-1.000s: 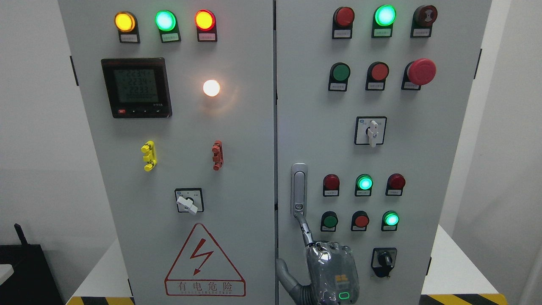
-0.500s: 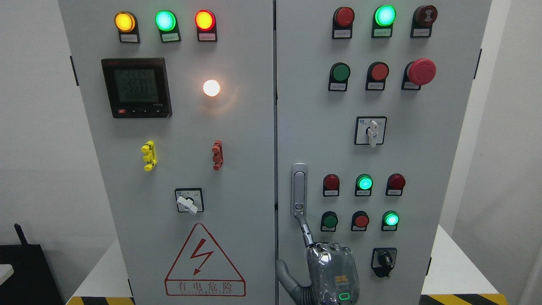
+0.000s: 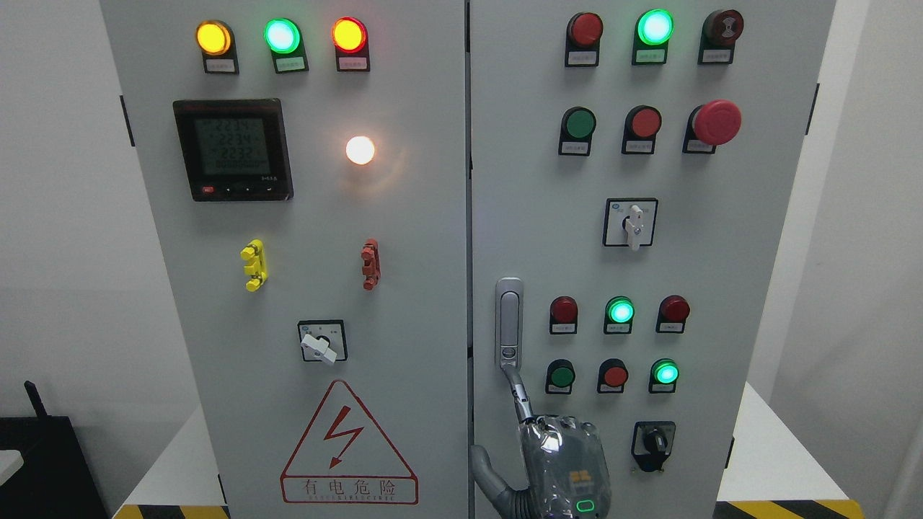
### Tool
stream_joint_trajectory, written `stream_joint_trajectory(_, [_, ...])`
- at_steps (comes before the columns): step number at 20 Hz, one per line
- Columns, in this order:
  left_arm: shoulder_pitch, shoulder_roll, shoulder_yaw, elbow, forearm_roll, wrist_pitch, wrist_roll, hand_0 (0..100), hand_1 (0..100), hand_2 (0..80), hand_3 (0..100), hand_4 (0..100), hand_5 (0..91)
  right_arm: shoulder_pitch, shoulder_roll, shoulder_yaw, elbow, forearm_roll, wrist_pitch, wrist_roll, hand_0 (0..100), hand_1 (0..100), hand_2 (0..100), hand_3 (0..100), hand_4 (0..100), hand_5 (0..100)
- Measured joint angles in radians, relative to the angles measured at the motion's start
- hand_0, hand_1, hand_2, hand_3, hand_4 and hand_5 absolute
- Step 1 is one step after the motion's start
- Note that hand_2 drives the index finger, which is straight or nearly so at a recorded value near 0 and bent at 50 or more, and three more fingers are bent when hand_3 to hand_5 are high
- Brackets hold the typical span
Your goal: Release door handle
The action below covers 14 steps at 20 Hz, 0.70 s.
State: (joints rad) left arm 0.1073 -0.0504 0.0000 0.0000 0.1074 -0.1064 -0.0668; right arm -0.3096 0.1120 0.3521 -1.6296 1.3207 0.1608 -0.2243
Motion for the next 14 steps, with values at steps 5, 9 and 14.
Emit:
stream_joint_trajectory(5, [0.0, 0.0, 0.0, 0.0, 0.0, 0.0, 0.0, 12, 39, 0.0, 0, 0, 0.0, 0.004, 0.0, 0.0, 0.0, 0.0, 0.0, 0.0, 35, 34, 4, 100, 100, 100])
stream_joint_trajectory(9, [0.0, 0.0, 0.0, 0.0, 0.0, 0.0, 0.0, 12, 39, 0.0, 0, 0, 0.0, 0.005, 0.0, 0.0, -0.001, -0.001, 0.0, 0.005, 36, 34, 4, 100, 100, 100])
stream_joint_trajectory(14, [0.0, 0.0, 0.0, 0.0, 0.0, 0.0, 0.0, 12, 39, 0.0, 0, 0, 0.0, 0.005, 0.0, -0.001, -0.006, -0.004, 0.001, -0.005, 36, 34, 4, 100, 100, 100])
